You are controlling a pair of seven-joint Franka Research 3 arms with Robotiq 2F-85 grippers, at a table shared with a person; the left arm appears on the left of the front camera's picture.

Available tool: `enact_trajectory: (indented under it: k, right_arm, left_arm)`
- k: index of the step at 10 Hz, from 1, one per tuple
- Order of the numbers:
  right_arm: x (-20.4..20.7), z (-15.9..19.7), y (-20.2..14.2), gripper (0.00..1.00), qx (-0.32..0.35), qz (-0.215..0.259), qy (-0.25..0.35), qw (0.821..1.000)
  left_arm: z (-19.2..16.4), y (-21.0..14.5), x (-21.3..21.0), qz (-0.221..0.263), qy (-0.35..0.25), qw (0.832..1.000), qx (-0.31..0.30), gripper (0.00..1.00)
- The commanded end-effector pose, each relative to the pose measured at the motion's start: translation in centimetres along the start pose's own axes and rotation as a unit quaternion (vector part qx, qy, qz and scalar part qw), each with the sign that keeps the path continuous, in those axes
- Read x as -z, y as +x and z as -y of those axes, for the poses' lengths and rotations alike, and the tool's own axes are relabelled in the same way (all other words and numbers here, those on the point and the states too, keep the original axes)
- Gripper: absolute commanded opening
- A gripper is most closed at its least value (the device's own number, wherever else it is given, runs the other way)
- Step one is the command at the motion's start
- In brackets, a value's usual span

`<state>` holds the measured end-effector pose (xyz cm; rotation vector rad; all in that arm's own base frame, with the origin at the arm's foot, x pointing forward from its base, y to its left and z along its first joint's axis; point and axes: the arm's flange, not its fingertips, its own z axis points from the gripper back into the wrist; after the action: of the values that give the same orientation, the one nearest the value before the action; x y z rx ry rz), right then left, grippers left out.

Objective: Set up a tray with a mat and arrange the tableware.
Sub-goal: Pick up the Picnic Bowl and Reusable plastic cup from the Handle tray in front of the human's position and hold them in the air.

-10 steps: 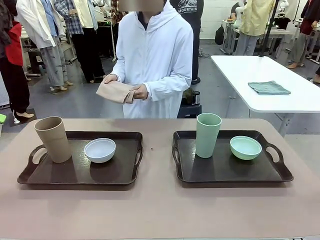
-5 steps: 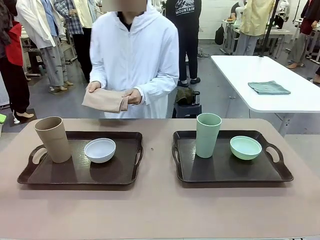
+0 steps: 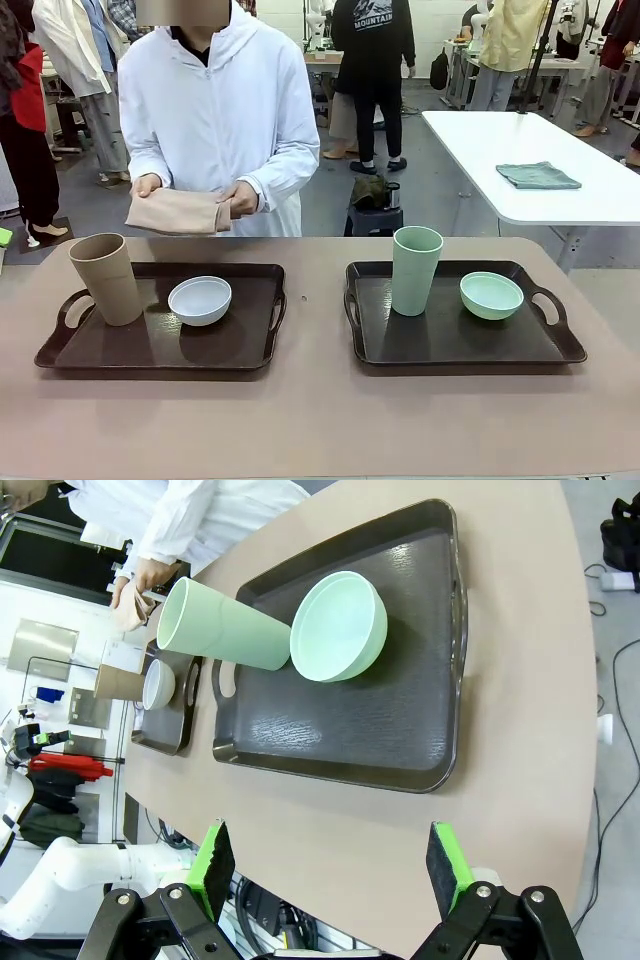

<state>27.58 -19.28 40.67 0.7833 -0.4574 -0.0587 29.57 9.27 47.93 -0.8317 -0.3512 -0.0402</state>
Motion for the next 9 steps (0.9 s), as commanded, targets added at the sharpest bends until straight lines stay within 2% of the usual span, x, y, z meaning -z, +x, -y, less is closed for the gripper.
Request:
enact_trajectory:
  k: [1, 9]
  right_arm:
    - [-0.04, 0.39, 0.31, 1.00, -0.007, 0.008, 0.011, 1.000]
    - [-0.04, 0.39, 0.31, 1.00, -0.007, 0.008, 0.011, 1.000]
  left_arm:
    - [-0.17, 0.00, -0.12, 0.004, -0.011, 1.000, 0.009, 1.00]
    - [-0.17, 0.00, -0.12, 0.004, -0.011, 1.000, 0.009, 1.00]
